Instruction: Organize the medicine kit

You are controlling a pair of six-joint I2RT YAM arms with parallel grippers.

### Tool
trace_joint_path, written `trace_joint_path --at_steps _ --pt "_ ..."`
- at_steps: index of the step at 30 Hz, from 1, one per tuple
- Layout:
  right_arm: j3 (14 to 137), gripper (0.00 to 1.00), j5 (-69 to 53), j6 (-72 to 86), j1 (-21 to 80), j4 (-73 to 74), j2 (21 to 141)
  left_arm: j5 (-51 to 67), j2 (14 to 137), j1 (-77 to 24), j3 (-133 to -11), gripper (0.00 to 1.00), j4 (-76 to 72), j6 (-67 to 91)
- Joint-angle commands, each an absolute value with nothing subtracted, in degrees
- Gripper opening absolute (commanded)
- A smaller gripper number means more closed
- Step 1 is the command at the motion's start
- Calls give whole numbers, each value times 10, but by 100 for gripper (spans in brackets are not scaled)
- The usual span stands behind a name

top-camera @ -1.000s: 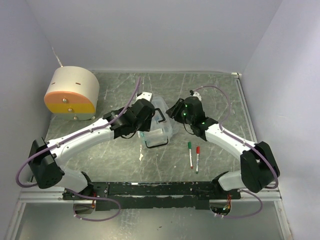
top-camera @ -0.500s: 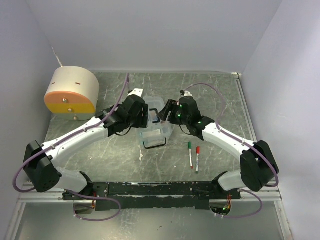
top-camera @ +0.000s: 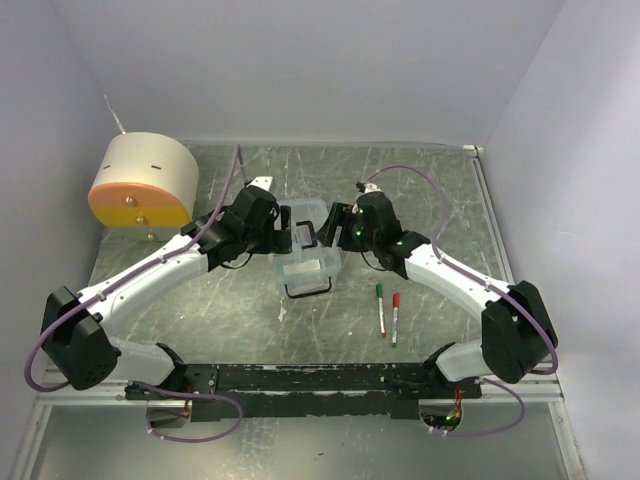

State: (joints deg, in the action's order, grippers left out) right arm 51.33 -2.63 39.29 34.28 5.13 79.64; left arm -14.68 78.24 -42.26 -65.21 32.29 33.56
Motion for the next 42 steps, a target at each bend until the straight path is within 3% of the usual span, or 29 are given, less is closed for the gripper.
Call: trace_joint_path --at_steps 1,8,16,22,25,30,34,37,42 --pt "525 71 -48 371 333 61 781 -129 752 -407 -635 96 307 351" --pt "500 66 -111 376 327 38 779 -80 738 -373 -576 81 259 394" --pt "512 47 -47 379 327 93 801 -101 759 -356 -566 63 274 405" --pt "540 44 5 398 327 142 831 -111 773 -352 -546 55 286 418" --pt "552 45 -2 404 327 149 825 -114 767 -352 -539 58 276 410" --pt "571 56 22 413 327 184 781 -161 761 -352 -636 87 306 336" --pt "553 70 51 433 327 193 726 -166 795 -351 -739 100 318 242" --pt "528 77 28 452 327 191 690 -119 853 -339 -801 100 313 178" --pt "466 77 -53 486 329 149 646 -36 963 -313 -877 99 303 79"
